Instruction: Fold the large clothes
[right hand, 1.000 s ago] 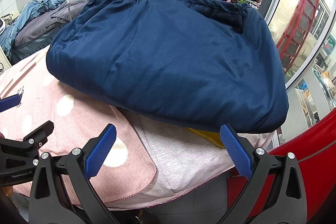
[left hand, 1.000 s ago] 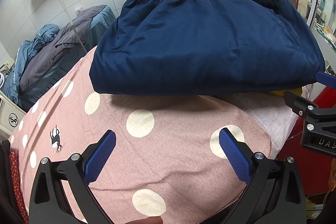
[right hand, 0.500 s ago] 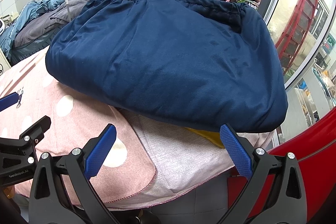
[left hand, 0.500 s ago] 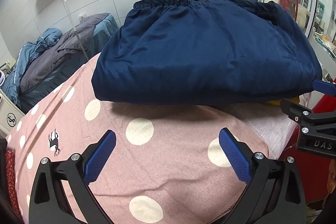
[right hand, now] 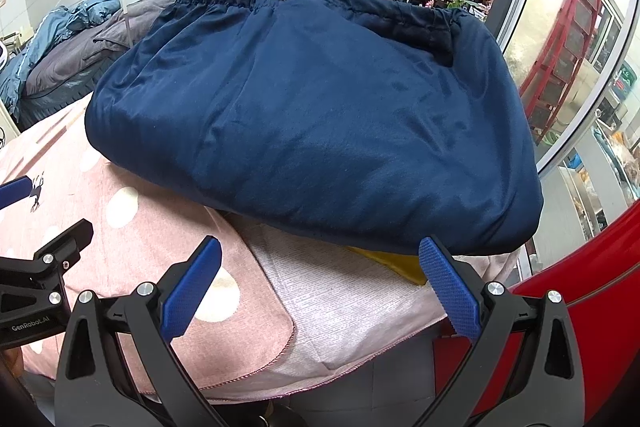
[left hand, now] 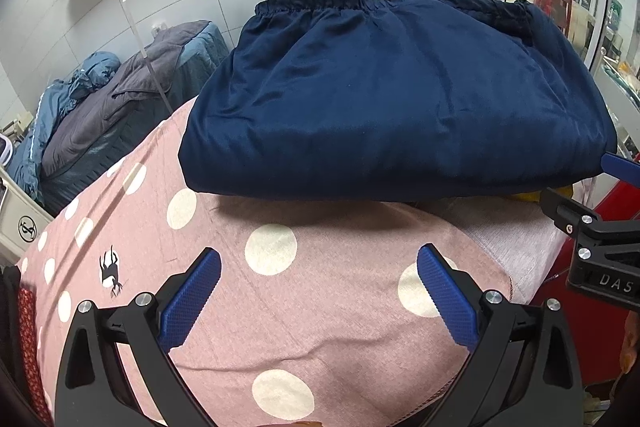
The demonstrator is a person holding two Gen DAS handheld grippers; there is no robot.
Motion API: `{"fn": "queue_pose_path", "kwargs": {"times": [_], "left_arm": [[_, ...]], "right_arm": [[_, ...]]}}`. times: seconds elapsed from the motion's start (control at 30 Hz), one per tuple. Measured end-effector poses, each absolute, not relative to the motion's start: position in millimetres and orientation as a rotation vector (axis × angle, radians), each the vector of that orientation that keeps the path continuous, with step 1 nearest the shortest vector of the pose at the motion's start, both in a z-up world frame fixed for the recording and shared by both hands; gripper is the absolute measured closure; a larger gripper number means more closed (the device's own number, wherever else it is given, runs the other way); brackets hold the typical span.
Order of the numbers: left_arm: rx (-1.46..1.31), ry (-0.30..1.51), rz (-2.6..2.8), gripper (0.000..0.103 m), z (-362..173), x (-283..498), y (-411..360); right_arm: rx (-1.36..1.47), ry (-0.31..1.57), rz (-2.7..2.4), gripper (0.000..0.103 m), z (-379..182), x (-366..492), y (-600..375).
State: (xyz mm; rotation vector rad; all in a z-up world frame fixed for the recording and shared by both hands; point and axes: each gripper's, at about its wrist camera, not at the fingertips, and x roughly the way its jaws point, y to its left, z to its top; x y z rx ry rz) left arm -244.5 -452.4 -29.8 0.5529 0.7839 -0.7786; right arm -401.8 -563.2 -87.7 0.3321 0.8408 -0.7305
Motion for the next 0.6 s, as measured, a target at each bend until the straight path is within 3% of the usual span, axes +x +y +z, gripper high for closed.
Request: {"fn": "queue_pose_path", "kwargs": {"times": [0.6], "left_arm": [[0.584, 0.778, -0.783, 0.006, -27.5, -248.9, -458.6]], "right_arm": [[0.343, 0.836, -0.735, 0.006, -86.7, -405.3, -565.0]]}}
